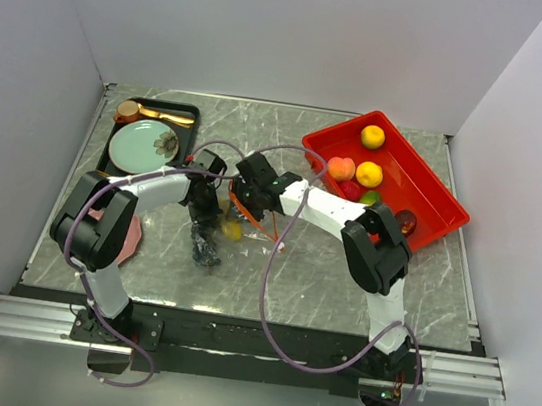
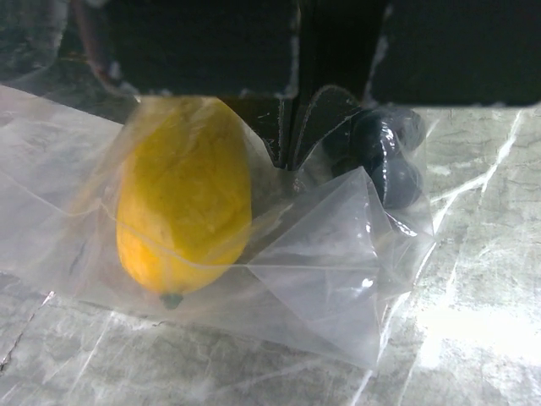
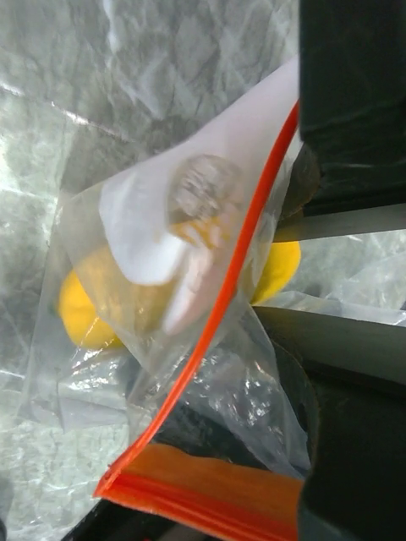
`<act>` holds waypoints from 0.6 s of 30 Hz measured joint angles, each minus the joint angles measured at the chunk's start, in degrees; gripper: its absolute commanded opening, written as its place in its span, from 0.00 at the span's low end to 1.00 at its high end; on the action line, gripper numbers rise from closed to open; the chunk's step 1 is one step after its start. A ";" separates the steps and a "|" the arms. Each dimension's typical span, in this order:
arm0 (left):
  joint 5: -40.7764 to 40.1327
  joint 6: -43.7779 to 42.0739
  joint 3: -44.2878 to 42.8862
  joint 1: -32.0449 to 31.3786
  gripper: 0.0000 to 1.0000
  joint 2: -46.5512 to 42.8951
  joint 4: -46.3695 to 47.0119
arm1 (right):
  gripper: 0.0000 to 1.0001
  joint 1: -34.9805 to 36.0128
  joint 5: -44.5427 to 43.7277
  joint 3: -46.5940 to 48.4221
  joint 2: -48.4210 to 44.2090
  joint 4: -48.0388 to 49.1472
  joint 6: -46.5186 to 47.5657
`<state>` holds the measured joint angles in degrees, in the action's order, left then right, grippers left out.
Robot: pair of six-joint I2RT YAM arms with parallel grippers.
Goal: Open the zip-top bag and remove the fake food
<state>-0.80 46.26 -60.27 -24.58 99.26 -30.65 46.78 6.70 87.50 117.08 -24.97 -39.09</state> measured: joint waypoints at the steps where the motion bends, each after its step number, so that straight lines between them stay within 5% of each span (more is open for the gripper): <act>1: 0.11 -0.13 0.00 0.00 0.01 0.00 0.02 | 0.45 0.13 0.02 0.42 0.22 -0.15 0.00; 14: 1.18 -0.17 -0.02 -0.07 0.01 0.02 0.44 | 0.64 1.07 -1.11 0.90 1.53 -1.18 0.17; 16: 1.14 -0.33 0.00 -0.07 0.01 0.02 0.35 | 0.60 1.09 -1.22 0.90 1.86 -1.38 0.17; 18: 1.01 -0.35 0.00 -0.11 0.01 0.02 0.39 | 0.39 1.09 -1.29 0.90 2.03 -1.42 0.17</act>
<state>0.21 45.91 -60.27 -24.69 99.29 -30.26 47.88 5.41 88.40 119.11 -26.39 -38.92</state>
